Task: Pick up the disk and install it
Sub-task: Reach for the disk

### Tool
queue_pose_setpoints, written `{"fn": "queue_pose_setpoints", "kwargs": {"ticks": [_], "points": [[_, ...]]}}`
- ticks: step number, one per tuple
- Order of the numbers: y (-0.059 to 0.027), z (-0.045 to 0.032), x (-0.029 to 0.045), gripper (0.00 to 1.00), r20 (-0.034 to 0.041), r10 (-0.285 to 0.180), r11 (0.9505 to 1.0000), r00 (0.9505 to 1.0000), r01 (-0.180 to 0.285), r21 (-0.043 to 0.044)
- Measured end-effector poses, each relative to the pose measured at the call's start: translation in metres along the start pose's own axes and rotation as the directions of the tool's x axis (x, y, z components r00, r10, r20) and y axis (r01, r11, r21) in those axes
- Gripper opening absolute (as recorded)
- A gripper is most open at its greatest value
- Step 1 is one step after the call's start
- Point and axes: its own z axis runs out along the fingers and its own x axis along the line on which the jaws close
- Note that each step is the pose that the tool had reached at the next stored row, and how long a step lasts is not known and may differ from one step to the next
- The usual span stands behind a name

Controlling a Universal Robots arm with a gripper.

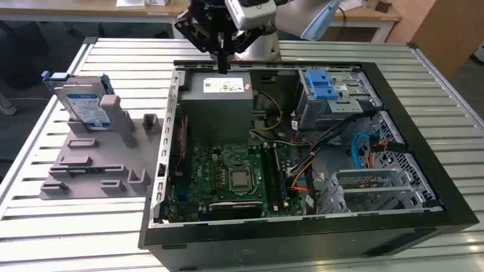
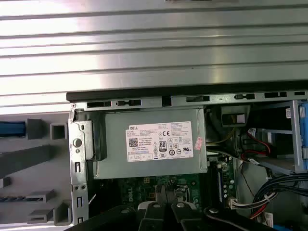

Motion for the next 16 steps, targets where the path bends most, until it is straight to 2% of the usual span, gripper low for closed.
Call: {"fn": "queue_pose_setpoints", "kwargs": {"ticks": [7,16], "points": [[0.0,-0.0001,0.0008,0.11,0.0,0.0,1.0,1.0,0.0,0.0001],[-0.0006,-0.0003,0.0088,0.11,-0.0001,0.0,1.0,1.0,0.0,0.0]]}}
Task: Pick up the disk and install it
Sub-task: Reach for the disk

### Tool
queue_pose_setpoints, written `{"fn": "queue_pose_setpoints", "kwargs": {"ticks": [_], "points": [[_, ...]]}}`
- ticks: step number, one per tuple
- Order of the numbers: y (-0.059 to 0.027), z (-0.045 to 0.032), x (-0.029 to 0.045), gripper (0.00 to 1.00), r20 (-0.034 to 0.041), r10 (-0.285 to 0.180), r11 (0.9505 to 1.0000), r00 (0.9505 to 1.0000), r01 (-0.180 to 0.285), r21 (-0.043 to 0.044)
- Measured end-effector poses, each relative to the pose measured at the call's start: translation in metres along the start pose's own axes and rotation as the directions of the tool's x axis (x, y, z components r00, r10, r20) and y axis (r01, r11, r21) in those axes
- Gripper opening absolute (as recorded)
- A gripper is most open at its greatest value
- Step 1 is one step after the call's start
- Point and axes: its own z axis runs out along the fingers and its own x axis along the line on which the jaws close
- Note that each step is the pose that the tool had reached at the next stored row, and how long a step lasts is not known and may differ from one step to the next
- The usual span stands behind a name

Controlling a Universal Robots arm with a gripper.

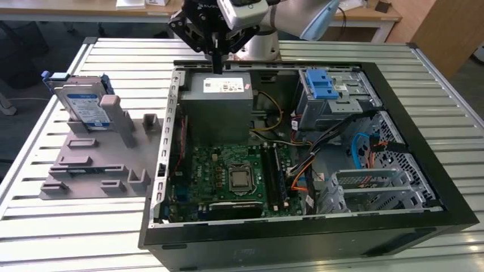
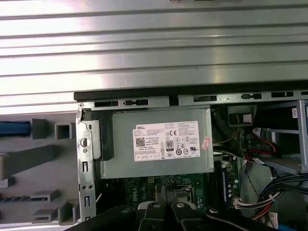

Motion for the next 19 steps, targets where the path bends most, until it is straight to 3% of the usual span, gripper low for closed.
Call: {"fn": "queue_pose_setpoints", "kwargs": {"ticks": [19], "points": [[0.007,-0.0002,0.0261,0.11,0.0001,0.0,1.0,1.0,0.0,0.0]]}}
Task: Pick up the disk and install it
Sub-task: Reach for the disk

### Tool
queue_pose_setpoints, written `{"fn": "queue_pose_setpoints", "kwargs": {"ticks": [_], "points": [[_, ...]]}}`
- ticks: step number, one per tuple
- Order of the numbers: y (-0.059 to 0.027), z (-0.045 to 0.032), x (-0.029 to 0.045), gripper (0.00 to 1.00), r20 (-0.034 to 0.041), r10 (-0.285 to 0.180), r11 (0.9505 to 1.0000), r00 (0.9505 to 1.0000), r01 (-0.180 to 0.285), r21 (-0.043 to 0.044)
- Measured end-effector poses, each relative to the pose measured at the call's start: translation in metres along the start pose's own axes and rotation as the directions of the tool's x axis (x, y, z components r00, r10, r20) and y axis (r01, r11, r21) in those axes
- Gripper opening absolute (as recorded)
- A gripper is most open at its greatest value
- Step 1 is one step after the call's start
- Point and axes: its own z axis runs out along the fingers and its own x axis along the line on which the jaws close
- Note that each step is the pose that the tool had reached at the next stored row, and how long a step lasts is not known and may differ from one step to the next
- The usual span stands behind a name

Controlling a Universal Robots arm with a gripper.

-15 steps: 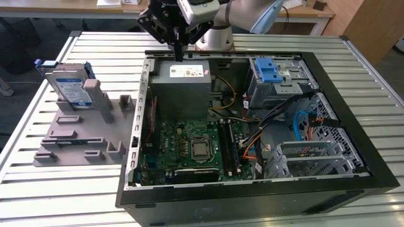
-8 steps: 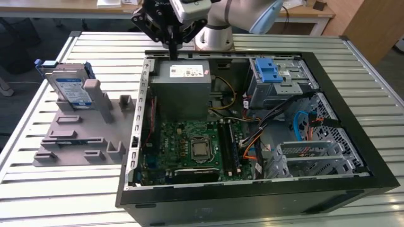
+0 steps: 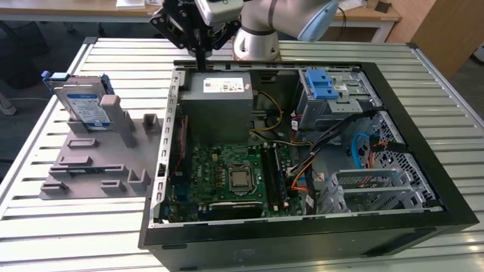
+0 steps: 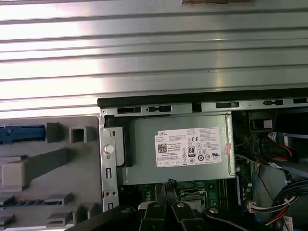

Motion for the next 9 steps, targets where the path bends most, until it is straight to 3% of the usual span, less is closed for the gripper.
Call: {"fn": "queue_pose_setpoints", "kwargs": {"ticks": [9], "points": [[0.0027,-0.0001,0.0119,0.11,0.0,0.0,1.0,1.0,0.0,0.0]]}}
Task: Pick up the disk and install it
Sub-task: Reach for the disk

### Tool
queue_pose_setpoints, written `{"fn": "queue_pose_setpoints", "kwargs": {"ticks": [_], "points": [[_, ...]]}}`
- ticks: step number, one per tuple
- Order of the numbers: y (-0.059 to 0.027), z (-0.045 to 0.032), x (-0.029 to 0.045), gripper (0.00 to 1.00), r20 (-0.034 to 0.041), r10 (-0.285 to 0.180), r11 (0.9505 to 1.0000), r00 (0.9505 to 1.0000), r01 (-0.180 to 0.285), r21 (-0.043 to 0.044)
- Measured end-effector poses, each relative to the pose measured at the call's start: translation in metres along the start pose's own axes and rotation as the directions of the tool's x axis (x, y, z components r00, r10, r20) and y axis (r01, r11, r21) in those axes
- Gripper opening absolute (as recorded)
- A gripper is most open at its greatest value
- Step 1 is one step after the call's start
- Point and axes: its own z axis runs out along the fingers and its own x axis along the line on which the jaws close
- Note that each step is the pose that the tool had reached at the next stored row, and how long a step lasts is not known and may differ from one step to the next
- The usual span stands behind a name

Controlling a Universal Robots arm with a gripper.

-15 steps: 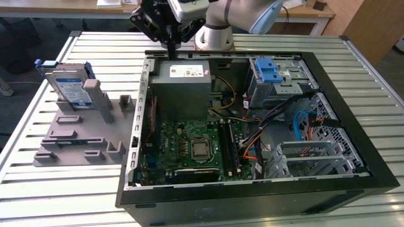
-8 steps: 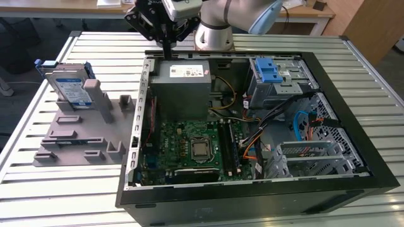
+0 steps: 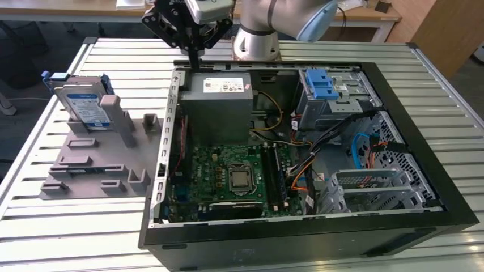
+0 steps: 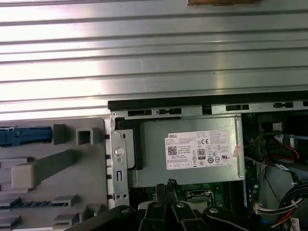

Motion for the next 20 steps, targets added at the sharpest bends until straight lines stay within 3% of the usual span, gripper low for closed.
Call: {"fn": "queue_pose_setpoints", "kwargs": {"ticks": [20], "points": [[0.0057,-0.0001,0.0297,0.11,0.0,0.0,1.0,1.0,0.0,0.0]]}}
